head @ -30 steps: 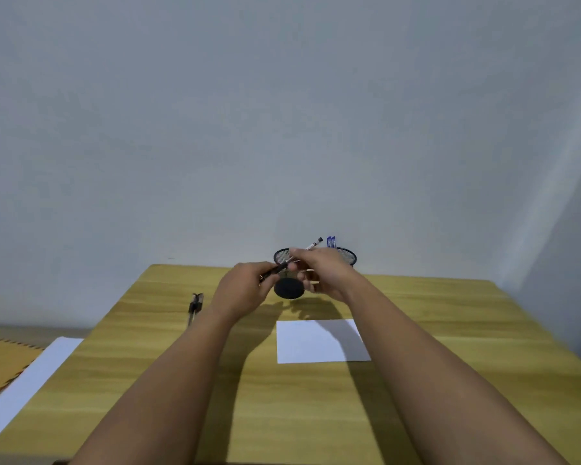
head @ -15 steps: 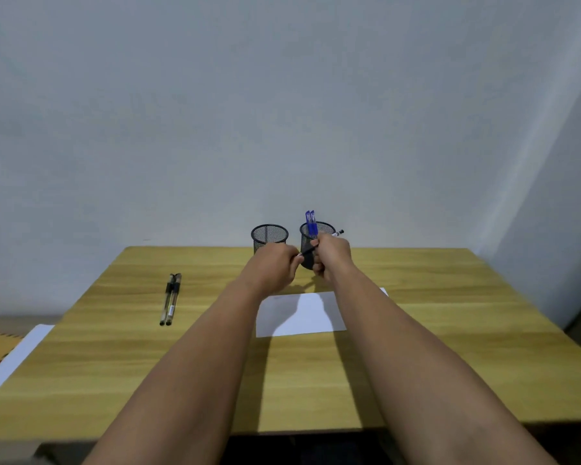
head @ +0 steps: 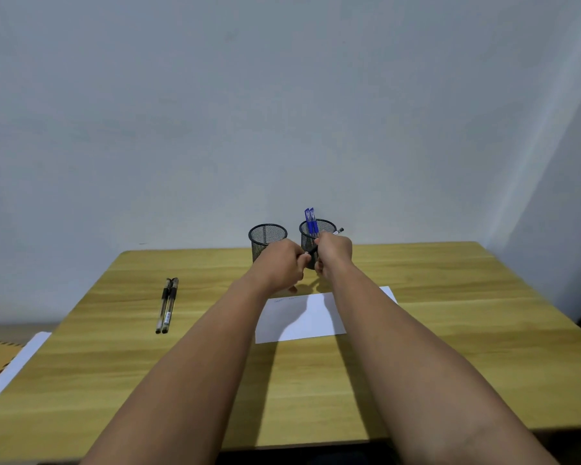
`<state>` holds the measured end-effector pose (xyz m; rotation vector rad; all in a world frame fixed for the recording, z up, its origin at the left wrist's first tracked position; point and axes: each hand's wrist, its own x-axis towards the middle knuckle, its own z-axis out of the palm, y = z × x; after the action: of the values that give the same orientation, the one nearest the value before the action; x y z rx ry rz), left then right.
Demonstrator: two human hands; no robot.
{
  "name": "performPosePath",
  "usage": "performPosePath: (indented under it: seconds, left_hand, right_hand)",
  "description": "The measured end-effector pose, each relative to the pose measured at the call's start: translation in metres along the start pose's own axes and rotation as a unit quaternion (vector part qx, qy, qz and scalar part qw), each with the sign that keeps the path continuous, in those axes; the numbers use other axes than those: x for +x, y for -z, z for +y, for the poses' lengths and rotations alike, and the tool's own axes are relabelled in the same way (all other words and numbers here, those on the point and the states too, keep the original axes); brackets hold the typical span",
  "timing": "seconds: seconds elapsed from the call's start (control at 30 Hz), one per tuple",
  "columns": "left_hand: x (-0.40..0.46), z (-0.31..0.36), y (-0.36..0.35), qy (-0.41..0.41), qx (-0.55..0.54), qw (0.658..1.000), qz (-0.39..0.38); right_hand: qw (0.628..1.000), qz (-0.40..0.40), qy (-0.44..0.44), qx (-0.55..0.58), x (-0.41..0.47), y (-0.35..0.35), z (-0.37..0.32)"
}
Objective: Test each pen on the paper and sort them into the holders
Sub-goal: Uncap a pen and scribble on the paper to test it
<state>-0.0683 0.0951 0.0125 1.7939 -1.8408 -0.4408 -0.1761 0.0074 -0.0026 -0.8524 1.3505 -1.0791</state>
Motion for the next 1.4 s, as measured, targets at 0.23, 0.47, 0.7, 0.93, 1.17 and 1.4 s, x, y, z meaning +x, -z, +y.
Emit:
performPosePath:
  seconds: [0.23, 0.47, 0.7, 0.93, 1.17, 1.4]
  left_hand:
    - [-0.006, 0.003, 0.019, 0.079, -0.137, 0.977, -0.140]
    - [-0.031, -0.081, 0.009, 0.117, 0.135, 0.984, 0.020]
    - [-0.026, -0.117, -0.020, 0.135, 0.320, 0.937, 0.041]
    - [-0.037, -0.127, -0.024, 0.116, 0.286, 0.946, 0.099]
    - [-0.070, -0.118, -0.030, -0.076, 0.200, 0.973, 0.090]
    - [-0.082, -0.118, -0.031, -0.021, 0.144, 0.989, 0.003]
  right_hand:
    - [0.998, 0.060, -0.006, 0.025, 0.028, 0.023, -0.010]
    - [0.992, 0.093, 0.059, 0.059, 0.045, 0.097, -0.029]
    - [0.990, -0.030, 0.134, 0.031, 0.030, 0.078, -0.006]
    - [0.986, -0.063, 0.154, 0.007, 0.020, 0.062, 0.033]
    - [0.983, -0.124, 0.133, 0.018, 0.002, 0.053, 0.064]
    - [0.973, -0.161, 0.162, -0.042, -0.007, 0.043, 0.084]
